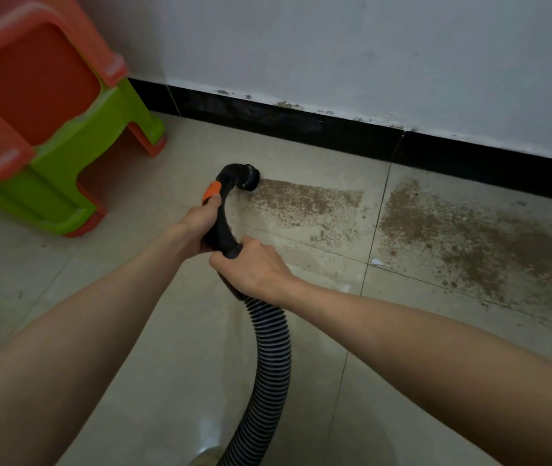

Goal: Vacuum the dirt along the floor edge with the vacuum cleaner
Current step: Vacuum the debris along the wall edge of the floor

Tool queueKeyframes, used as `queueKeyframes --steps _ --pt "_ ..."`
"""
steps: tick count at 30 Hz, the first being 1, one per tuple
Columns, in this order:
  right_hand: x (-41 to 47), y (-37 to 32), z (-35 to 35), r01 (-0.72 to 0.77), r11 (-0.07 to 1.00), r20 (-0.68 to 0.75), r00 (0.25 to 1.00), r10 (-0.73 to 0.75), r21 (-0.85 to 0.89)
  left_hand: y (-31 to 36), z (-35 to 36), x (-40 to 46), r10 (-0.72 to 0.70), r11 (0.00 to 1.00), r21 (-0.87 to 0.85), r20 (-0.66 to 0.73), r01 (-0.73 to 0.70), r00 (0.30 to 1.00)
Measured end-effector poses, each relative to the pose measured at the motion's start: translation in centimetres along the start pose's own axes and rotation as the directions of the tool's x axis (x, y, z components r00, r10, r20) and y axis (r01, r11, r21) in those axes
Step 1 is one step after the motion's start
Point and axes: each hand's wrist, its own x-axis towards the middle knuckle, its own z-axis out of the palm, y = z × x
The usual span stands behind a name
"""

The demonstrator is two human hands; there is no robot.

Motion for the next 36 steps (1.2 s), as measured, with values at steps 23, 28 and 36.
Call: queueKeyframes --steps 23,28,36 --pt "-4.4 5.1 -4.9 -0.076 0.991 -0.066 0.994 0.083 0.106 0.0 8.2 -3.1 -0.061 0.997 0.061 0.158 0.052 0.985" --pt "-4.9 6.4 -5.6 -0.08 0.988 -0.089 0.992 0.093 0.133 0.2 9.9 -3.7 -0.076 0.996 0.055 0.207 0.066 0.975" --pt "-6.1 8.3 -6.6 -0.106 0.985 -0.136 0.983 0.124 0.136 0.2 12.4 -4.7 -0.089 0.992 0.105 0.253 0.064 0.963"
